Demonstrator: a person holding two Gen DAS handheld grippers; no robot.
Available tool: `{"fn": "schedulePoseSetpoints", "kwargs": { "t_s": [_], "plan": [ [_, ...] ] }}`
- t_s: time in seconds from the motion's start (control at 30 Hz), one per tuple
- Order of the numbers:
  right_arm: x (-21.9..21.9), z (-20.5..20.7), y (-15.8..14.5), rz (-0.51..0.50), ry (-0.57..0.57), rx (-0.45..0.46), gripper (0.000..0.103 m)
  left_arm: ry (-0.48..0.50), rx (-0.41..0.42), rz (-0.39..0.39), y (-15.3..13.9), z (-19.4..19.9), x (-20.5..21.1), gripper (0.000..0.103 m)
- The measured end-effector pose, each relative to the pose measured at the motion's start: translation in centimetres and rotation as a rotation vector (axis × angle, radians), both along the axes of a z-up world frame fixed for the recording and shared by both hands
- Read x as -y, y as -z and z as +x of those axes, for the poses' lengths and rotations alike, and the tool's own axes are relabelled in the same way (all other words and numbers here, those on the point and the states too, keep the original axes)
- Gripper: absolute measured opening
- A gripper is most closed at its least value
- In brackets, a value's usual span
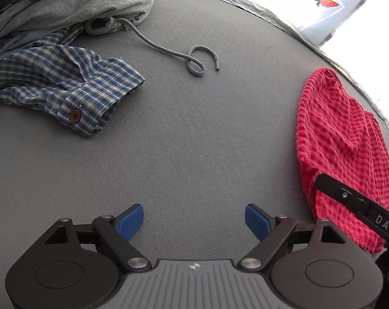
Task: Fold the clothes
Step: 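Fold the shorts lengthwise with the right gripper over the other half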
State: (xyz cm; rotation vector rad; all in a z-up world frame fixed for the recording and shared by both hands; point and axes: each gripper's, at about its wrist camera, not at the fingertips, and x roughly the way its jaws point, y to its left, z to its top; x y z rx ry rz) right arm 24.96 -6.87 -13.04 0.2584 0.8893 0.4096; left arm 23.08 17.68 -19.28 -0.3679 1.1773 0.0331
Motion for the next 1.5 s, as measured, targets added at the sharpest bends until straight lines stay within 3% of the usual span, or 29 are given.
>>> {"fn": "schedulePoseSetpoints", "kwargs": {
  "t_s": [0.27, 0.43, 0.6, 0.8, 1.0, 1.2, 1.5],
  "plan": [
    [11.9, -0.9, -2.6, 0.105, 0.135, 0.031, 0.0, -0.068, -0.003, 0.011, -0.8, -2.8, 6.7, 0.087],
    [21.7, -0.7, -3.4, 0.13, 0.262, 0.044, 0.0, -0.037, 0.011, 0.022, -1.2, -2.9, 13.7, 0.087],
    [31.9, -1.2, -2.8, 0.144, 0.397, 0.049, 0.0, 0.006, 0.017, 0.037, -0.7, -2.7, 20.3, 0.087],
    [41.1, -2.3, -0.6, 0.14, 0.515, 0.0, 0.0, 0.05, 0.001, 0.055, 0.0, -1.9, 26.9, 0.086],
    [43.6, -2.1, 2.0, 0.13, 0.469, -0.088, 0.005, 0.03, -0.004, 0.1, -0.3, -0.8, 29.1, 0.086],
    [44.6, -0.4, 2.7, 0.119, 0.409, -0.088, 0.03, 0.033, -0.011, 0.171, -0.5, 0.9, 30.5, 0.086],
    [42.5, 3.3, 4.8, 0.021, 0.261, -0.153, 0.032, 0.048, -0.028, 0.235, -0.3, 4.4, 31.1, 0.086]
  ]
}}
